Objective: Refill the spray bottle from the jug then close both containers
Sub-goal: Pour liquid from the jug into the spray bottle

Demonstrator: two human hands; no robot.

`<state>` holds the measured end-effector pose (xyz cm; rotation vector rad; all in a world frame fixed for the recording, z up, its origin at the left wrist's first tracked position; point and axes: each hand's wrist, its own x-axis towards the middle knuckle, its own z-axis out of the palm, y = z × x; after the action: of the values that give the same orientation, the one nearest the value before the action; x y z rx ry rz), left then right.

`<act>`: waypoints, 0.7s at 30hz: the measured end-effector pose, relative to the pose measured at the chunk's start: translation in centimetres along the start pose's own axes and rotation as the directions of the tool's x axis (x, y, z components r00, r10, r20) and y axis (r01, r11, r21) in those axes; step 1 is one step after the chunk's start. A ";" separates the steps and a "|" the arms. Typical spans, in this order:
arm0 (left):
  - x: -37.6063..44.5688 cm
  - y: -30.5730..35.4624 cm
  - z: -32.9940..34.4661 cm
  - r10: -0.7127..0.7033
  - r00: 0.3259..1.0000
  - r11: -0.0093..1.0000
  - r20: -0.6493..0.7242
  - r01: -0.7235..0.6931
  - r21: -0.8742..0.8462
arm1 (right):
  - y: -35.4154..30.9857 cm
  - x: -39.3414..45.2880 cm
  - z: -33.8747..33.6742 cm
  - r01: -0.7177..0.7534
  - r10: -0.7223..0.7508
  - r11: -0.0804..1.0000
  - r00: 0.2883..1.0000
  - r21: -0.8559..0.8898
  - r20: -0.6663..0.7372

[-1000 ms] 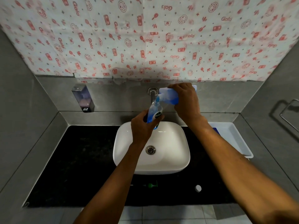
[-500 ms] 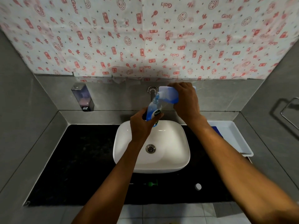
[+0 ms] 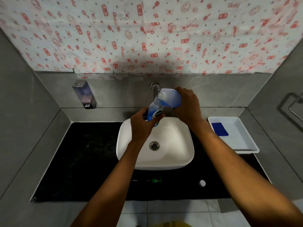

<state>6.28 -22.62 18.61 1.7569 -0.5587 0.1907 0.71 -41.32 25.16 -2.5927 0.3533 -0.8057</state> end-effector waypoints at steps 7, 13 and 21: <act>-2.0 -0.8 -1.8 -0.042 0.999 0.999 0.033 0.041 0.025 | 0.7 -4.1 1.4 -0.082 0.080 0.997 0.994 0.015 0.071; -6.0 -3.2 -3.2 -0.363 0.926 0.928 0.103 0.350 0.124 | 1.0 -10.6 3.0 -0.269 0.247 0.959 0.947 0.086 0.206; -15.0 -6.3 -6.9 -0.353 0.889 0.936 0.294 0.330 0.126 | 2.7 -22.3 5.2 -0.344 0.216 0.894 0.893 0.289 0.396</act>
<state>-2.70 -11.04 8.76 1.9396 -0.4596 -0.3253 -14.40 -34.31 9.24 -2.2156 0.4236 -0.2563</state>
